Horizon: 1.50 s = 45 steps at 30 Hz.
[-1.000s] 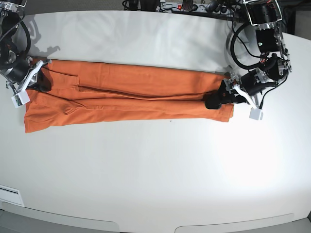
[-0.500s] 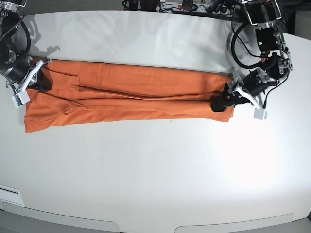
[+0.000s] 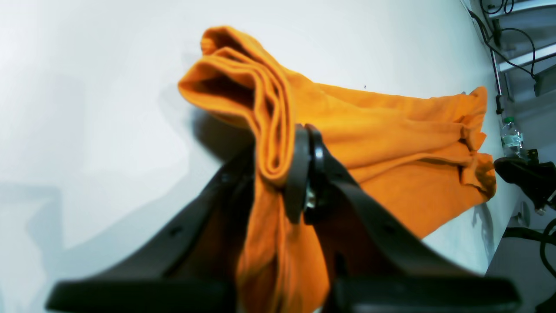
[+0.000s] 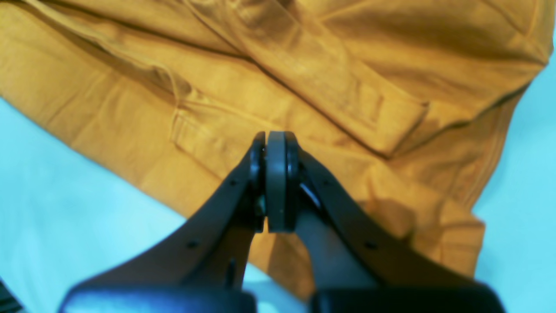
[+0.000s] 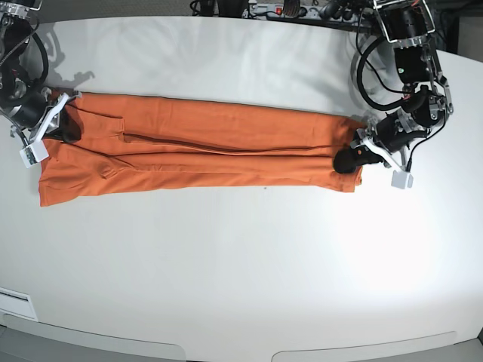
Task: Fold the T-shirt properly
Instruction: 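Hold the strip ends with both grippers and adjust the fold, then carry the strip end with the left gripper over toward the right gripper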
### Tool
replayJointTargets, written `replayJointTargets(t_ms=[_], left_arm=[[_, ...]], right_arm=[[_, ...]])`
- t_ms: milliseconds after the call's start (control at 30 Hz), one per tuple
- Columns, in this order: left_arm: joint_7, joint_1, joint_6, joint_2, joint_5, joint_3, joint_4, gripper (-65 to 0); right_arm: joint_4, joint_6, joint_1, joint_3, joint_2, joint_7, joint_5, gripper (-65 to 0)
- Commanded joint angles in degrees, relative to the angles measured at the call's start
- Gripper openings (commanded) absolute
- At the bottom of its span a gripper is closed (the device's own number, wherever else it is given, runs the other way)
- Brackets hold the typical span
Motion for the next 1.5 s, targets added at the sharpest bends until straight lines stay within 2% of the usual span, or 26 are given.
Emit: replayJointTargets(t_ms=[0, 100, 233, 467, 667, 833, 933, 1267, 1367, 1467], left_arm=[[0.92, -0.31, 0.85, -0.31, -0.57, -0.11, 0.28, -65.0], [1.01, -0.31, 0.68, -0.31, -0.72, -0.11, 0.28, -65.0], [1.31, -0.28, 0.09, -0.31, -1.62, -0.11, 0.28, -65.0], [1.44, -0.31, -0.39, -0.31, -2.05, -0.11, 0.28, -65.0], [1.49, -0.31, -0.39, -0.33, -2.03, -0.11, 0.28, -65.0], [2.56, -0.33, -0.44, -0.35, -2.67, -0.11, 0.28, -65.0], [4.92, -0.33, -2.78, -0.35, -6.69, -0.11, 0.31, -65.0], [14.64, -0.33, -10.93, -0.28, -27.17, -0.11, 3.28, -65.0], [16.0, -0.35, -11.54, 0.04, -30.42, -0.11, 3.96, -65.0], [16.11, -0.44, -12.68, 1.22, -30.61, -0.11, 4.17, -65.0]], right_arm=[[0.92, 0.1, 0.72, -0.2, 1.14, 2.8, -1.07, -65.0], [0.87, 0.1, 1.66, -1.95, 1.16, 7.91, -9.25, -65.0], [0.76, -4.04, 3.74, -2.56, 1.16, 10.75, -15.43, -65.0], [-0.79, -4.76, 4.22, -2.56, 0.61, 11.69, -16.0, -65.0], [-12.79, -1.05, 5.66, -2.56, -1.36, 15.96, -16.85, -65.0], [-16.2, -0.76, 6.21, -2.56, -1.4, 15.52, -16.63, -65.0], [-16.17, -0.28, 6.23, -2.56, -1.4, 15.02, -16.61, -65.0], [-16.17, -0.24, 6.23, -2.56, -1.4, 14.12, -16.2, -65.0], [-16.17, -0.24, 6.23, -2.56, -1.4, 13.92, -16.2, -65.0], [-16.17, -0.24, 6.23, -2.56, -1.4, 13.92, -16.17, -65.0]])
